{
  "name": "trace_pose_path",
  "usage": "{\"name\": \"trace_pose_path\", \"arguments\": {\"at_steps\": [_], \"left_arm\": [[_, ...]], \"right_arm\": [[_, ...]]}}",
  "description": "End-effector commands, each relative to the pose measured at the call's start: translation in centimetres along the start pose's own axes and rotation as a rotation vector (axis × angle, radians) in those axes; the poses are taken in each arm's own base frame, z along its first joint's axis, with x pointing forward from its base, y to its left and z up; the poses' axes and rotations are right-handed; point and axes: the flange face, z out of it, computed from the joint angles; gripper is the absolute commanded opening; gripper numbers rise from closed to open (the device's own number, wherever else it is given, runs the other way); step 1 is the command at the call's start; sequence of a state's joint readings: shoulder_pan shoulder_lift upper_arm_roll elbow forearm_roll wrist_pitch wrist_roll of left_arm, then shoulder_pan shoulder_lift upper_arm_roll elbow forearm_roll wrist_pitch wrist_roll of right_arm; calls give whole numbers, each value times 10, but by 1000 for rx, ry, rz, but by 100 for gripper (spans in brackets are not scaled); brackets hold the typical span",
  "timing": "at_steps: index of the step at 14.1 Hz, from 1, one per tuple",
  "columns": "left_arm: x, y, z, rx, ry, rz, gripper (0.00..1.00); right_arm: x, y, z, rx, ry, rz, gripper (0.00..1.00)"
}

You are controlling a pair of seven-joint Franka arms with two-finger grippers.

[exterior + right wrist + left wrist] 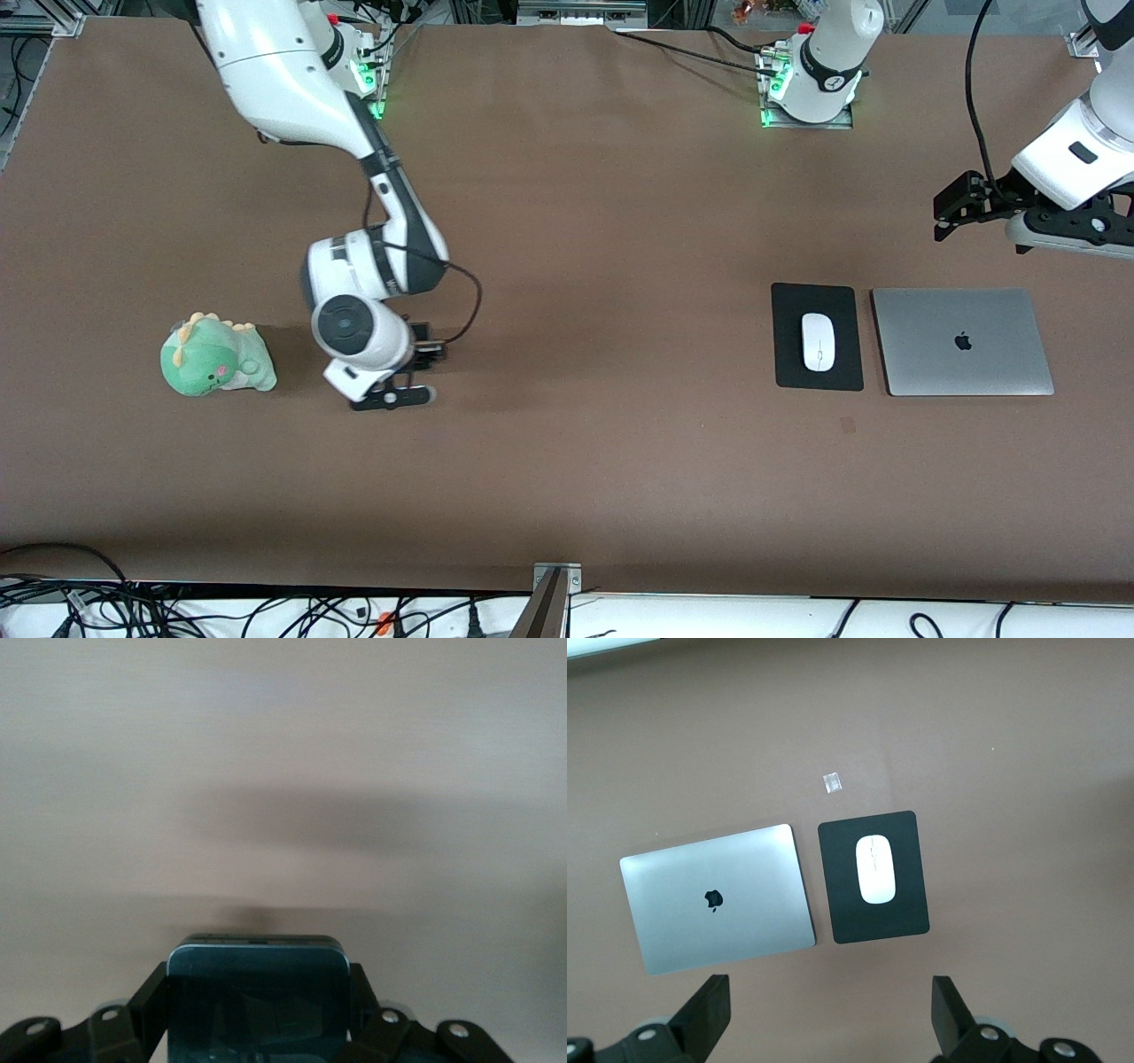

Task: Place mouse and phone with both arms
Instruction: 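Lower the phone beside the green plush toy with the right gripper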

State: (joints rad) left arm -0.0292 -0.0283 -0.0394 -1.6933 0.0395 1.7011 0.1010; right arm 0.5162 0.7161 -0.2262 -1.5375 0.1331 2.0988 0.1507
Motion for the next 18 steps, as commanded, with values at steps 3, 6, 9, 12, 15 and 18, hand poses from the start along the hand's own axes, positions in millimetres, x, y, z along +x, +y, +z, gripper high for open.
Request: {"name": "trace_pose_path", "arguments": {"at_steps": [3, 6, 9, 12, 15, 18], "left_arm": [[3, 0, -6, 14, -13, 4, 100], [4, 2, -6, 14, -13, 11, 100], [3, 2, -6, 12, -17, 9, 100], [3, 1, -6, 12, -19, 7, 100], [3, 1, -6, 11, -20, 7, 100], [3, 1, -6, 11, -20, 7, 100]], "right_arm": [[-36, 75, -2, 14, 74, 75, 4], [-51, 97, 30, 0, 167, 49, 4], [-60, 113, 48, -14, 223, 23, 4], [-68, 121, 57, -18, 241, 22, 5], [-70, 122, 60, -19, 234, 23, 67], [-70, 122, 60, -18, 235, 24, 100]]}}
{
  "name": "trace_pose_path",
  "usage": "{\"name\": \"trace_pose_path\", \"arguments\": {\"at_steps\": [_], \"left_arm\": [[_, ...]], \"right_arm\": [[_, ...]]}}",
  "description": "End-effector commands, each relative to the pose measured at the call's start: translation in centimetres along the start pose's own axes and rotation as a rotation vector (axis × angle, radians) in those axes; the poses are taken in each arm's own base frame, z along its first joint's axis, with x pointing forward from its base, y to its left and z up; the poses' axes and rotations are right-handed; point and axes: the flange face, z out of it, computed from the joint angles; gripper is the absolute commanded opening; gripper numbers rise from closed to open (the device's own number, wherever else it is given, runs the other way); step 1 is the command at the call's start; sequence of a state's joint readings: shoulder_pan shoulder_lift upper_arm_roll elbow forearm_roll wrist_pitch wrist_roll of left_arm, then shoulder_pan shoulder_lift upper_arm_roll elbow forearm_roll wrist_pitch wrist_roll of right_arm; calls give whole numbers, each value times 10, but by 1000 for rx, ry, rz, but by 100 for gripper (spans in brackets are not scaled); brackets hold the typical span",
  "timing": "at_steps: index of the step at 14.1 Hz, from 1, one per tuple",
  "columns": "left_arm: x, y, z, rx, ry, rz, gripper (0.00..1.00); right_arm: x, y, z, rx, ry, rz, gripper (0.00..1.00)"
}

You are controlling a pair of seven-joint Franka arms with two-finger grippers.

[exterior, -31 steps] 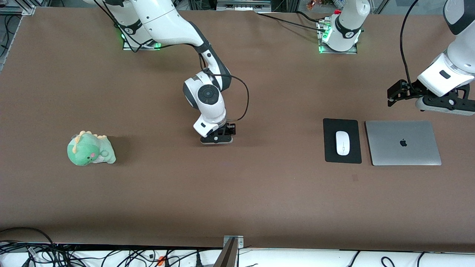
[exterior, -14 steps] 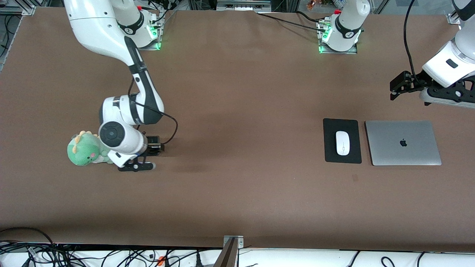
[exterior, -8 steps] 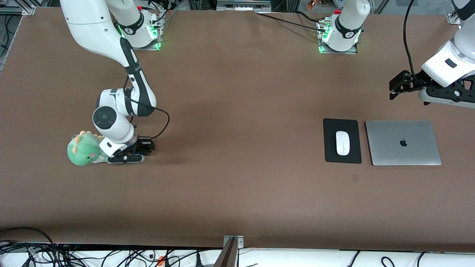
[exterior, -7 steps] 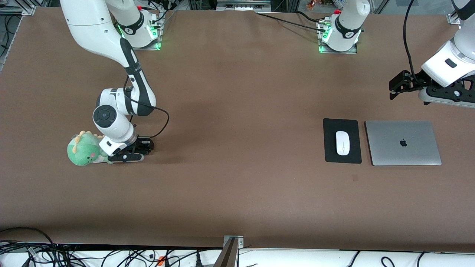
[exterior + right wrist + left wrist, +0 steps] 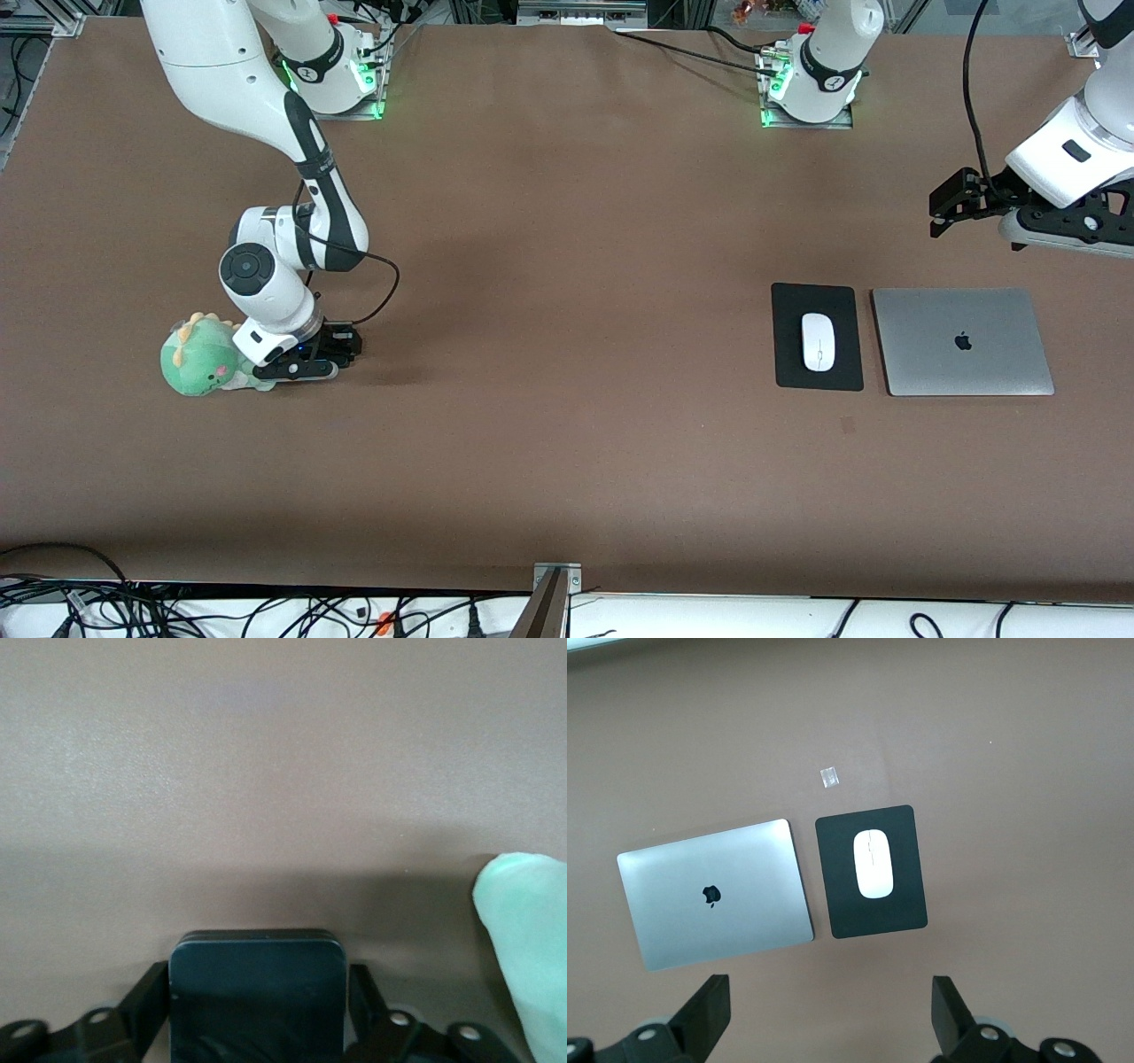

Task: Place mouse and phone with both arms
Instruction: 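Lower the phone beside the green plush toy with the right gripper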

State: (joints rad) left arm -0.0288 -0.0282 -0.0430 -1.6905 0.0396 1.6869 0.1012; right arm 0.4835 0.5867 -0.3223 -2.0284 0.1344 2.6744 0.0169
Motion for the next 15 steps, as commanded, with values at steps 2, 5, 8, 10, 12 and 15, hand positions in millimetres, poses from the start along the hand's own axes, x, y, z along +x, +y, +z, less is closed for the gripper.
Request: {"name": "trace_pose_path", "arguments": {"at_steps": [2, 5, 8, 10, 12, 15], "left_arm": [[4, -1, -6, 14, -8, 4, 100], [4, -1, -5, 14, -9, 6, 100], [4, -1, -5, 14, -9, 4, 100], [4, -1, -6, 14, -8, 4, 100], [4, -1, -5, 14, -9, 6, 100], [4, -1, -6, 14, -8, 6, 100]], "right_arm": [[-3, 3, -15, 26, 13, -5, 100], [11, -1, -32, 76, -29, 47, 100], [39, -9, -71, 116, -103, 43, 100], [49, -6, -105, 138, -127, 43, 100], [56, 2, -140, 156, -138, 45, 100], [64, 20, -203, 179, -174, 46, 100]]}}
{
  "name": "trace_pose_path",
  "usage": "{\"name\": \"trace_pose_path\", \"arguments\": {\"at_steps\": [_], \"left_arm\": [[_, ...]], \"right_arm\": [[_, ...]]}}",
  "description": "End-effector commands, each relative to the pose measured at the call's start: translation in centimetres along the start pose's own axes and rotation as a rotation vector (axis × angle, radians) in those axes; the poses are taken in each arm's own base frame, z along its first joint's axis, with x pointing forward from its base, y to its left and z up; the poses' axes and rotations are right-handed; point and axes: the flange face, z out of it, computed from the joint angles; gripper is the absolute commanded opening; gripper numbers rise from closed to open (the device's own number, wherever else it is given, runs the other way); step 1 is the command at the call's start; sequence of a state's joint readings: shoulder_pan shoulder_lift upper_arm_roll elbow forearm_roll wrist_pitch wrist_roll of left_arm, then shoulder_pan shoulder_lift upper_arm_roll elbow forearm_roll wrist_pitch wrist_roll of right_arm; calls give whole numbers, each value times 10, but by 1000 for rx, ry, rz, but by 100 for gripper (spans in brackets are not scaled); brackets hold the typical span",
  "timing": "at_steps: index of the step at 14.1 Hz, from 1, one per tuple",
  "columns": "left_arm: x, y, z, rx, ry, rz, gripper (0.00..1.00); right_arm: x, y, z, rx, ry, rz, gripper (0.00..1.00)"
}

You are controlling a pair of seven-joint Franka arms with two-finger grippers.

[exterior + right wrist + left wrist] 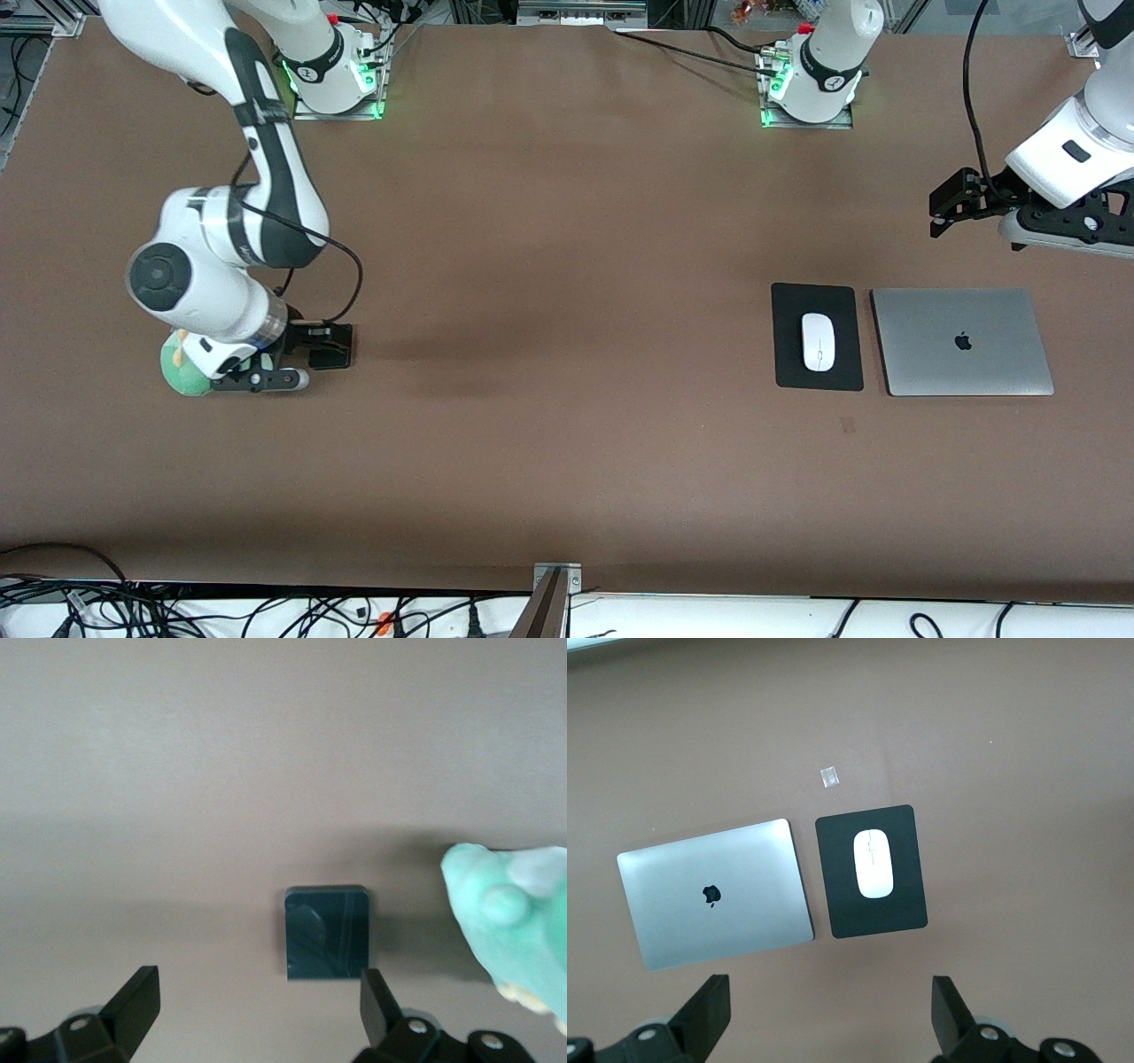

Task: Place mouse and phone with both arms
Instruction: 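Open the right gripper and release the phone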

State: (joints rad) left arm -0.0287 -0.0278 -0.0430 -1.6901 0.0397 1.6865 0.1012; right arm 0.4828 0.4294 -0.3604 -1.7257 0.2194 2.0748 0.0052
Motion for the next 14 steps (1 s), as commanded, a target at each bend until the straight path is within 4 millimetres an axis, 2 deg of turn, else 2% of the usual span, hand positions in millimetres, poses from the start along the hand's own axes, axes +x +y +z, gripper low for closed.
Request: {"name": "trace_pose_path", "arguments": {"at_steps": [1, 4, 6, 11, 12, 14], "left_arm": [[4, -1, -6, 14, -7, 6, 100], [4, -2, -6, 14, -7, 6, 100], [4, -2, -6, 14, -7, 6, 100], [4, -2, -6, 14, -7, 6, 100], [4, -2, -6, 14, -7, 6, 100], [4, -1, -6, 14, -9, 9, 100]], "right_arm": [[-4, 12, -64, 42, -43, -14, 100], [-12, 29, -132, 29, -100, -1, 100], [-23, 47, -166, -8, -105, -20, 100], [-50, 68, -210, -42, -95, -14, 100], [-54, 79, -215, -43, -97, 3, 100], [-60, 86, -229, -34, -76, -5, 100]]}}
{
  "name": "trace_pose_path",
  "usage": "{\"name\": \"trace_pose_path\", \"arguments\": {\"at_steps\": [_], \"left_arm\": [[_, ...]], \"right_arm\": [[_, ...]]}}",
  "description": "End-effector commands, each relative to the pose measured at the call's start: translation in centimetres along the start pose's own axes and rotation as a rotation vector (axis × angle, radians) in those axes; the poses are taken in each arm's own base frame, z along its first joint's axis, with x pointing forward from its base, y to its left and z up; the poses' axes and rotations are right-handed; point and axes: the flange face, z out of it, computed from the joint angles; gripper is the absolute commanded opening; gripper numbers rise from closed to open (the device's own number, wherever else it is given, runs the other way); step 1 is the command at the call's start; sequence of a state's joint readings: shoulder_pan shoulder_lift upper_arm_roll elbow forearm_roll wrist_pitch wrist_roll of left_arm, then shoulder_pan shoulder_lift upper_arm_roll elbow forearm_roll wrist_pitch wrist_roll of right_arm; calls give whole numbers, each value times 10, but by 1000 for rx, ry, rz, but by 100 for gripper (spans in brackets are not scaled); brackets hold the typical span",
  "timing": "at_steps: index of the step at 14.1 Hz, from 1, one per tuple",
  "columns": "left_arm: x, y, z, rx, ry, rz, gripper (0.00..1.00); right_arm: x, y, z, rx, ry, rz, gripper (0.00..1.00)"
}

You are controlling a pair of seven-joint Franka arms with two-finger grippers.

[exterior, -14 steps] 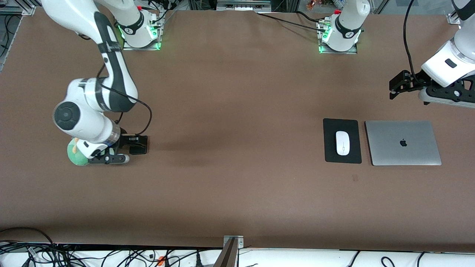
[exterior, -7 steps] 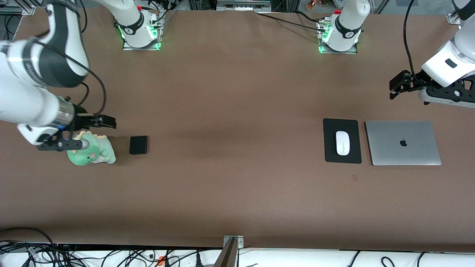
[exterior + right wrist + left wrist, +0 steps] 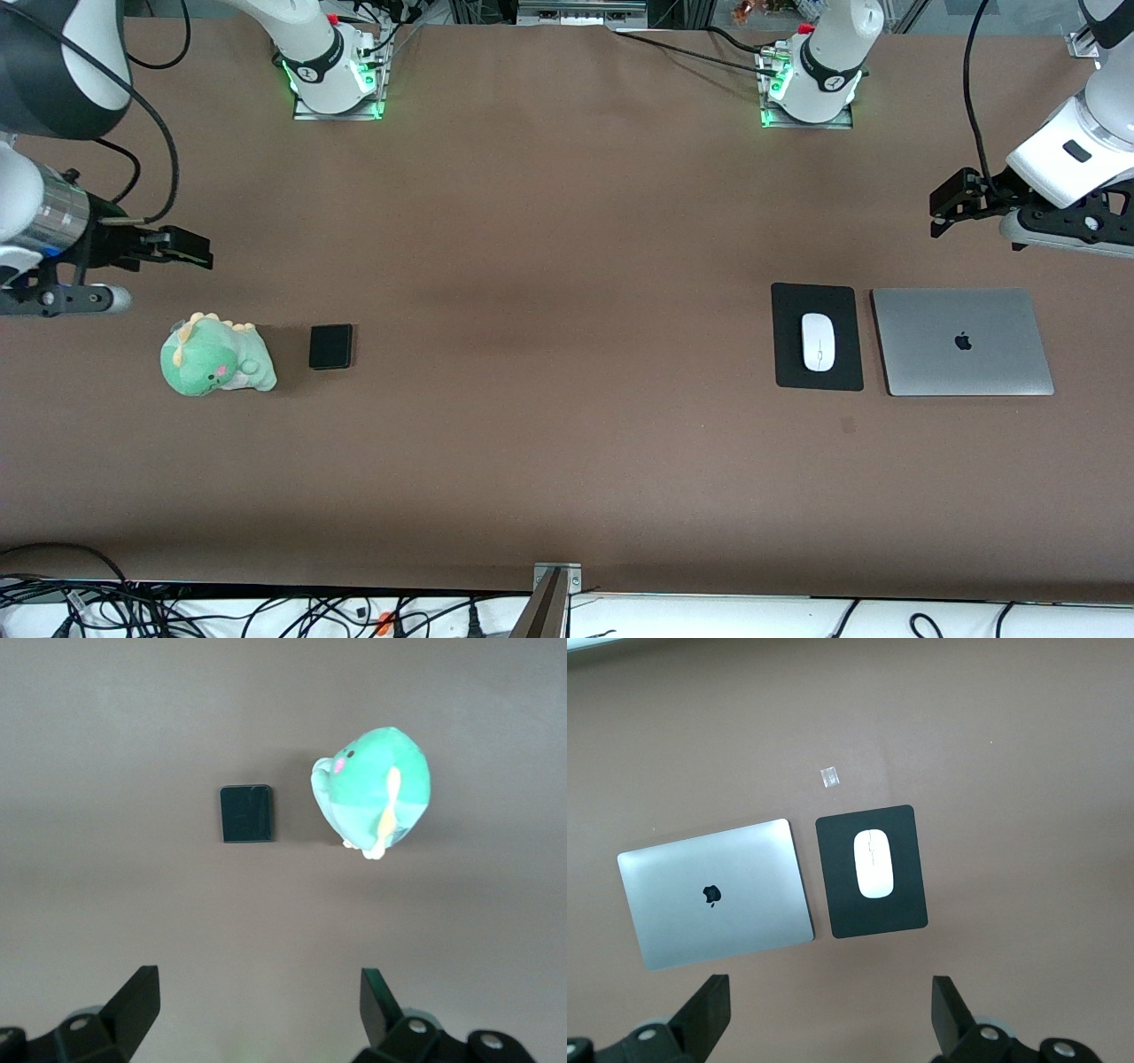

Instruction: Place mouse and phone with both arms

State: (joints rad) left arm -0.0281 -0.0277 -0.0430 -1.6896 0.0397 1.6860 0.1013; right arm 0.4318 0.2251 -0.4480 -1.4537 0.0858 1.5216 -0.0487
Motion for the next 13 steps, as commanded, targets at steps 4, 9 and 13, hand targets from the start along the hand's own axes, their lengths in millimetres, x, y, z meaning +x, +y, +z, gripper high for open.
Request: {"name": "trace_pose_path", "arguments": {"at_steps": [4, 9, 13], "left_arm": [[4, 0, -6, 14, -7, 9, 100], [4, -2, -6, 14, -7, 18, 100], [4, -3, -6, 13, -7, 17, 100]], "right_arm": [[-20, 24, -26, 7, 27, -19, 100], [-25, 34, -32, -19, 36, -8, 100], [-25, 36, -32, -21, 35, -5, 100]]}}
